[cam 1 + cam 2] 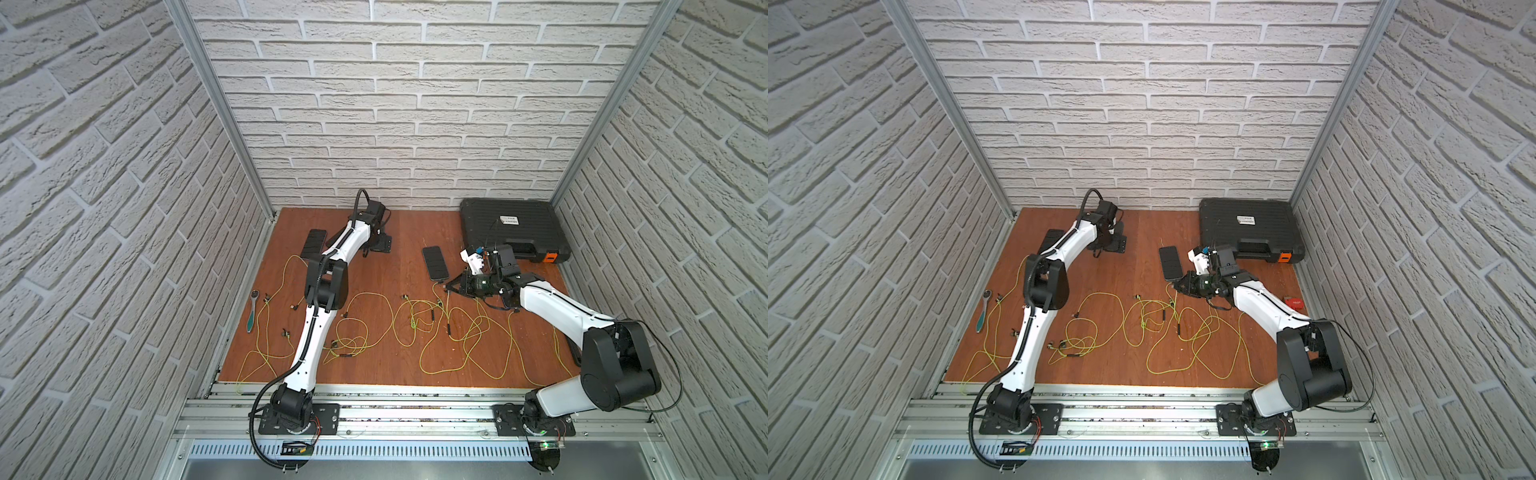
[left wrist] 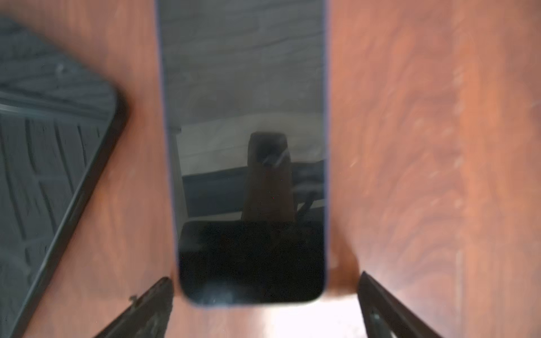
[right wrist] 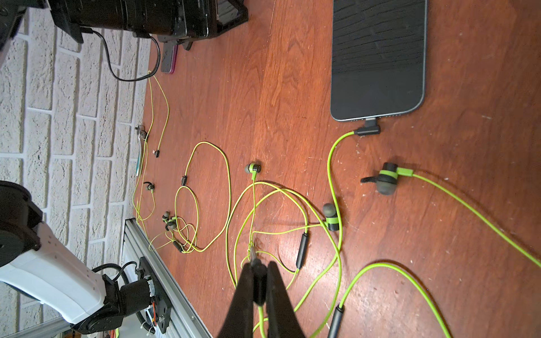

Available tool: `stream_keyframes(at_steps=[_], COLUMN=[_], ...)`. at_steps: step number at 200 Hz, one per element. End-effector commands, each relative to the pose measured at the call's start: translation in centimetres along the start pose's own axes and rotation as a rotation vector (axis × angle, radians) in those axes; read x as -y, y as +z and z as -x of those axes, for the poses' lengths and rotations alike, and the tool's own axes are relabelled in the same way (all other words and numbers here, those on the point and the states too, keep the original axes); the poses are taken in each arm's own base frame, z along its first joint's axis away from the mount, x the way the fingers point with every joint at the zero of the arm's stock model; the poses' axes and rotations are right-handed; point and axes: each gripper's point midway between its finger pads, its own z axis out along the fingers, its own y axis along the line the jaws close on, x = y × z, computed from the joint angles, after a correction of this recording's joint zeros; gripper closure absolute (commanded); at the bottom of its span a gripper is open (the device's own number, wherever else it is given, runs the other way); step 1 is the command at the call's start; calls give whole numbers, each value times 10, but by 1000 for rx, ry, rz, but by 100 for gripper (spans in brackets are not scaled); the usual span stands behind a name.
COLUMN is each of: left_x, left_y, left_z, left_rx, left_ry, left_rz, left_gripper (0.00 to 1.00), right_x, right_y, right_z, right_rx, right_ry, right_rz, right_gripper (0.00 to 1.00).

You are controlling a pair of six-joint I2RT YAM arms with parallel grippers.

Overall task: Plug wired earphones into phones
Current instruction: Pick up the phone at the center of the board.

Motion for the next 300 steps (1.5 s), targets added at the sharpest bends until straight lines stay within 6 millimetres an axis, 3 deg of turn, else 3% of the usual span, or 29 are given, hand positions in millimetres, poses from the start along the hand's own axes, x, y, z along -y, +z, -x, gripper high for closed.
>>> stream_keyframes(at_steps=[1,22,44,69,96,123,136,156,186,240,300], left_x=[-8,-11,-16,-16,-9,0,3,-3,-17,-11,-4], left_y=[25,34,34,24,4,-23,-34,-37,-22,-3,-3], left_z=[-25,-29,-35,-44,-62,-99,-108,-105,-99,-114,-131], left_rx=[-106,-128,-151,-171,-200,-260,-251,-254,-316,-430,-485], left_ry=[50,43,33,42,61,67,75,84,71,123,72], left_rz=[24,10,14,32,54,69,66,74,71,55,-14], left_gripper=[5,11,24,37,43,43,35,15,7,14,28], right_x=[-1,2,3,3,4,5,6,7,6,11,10], right_y=[-5,-5,-5,-3,-2,-1,0,2,2,-4,-7], right_z=[-1,-4,-5,-3,-1,-2,-3,-4,-3,-8,-5], right_rx=[13,6,5,7,6,2,-1,-13,-5,0,-4], right_ry=[-24,-23,-18,-17,-21,-26,-29,-28,-33,-34,-48], right_rz=[-7,-19,-23,-22,-23,-28,-30,-25,-23,-56,-75], right_gripper=[94,94,94,94,94,94,94,94,94,94,94])
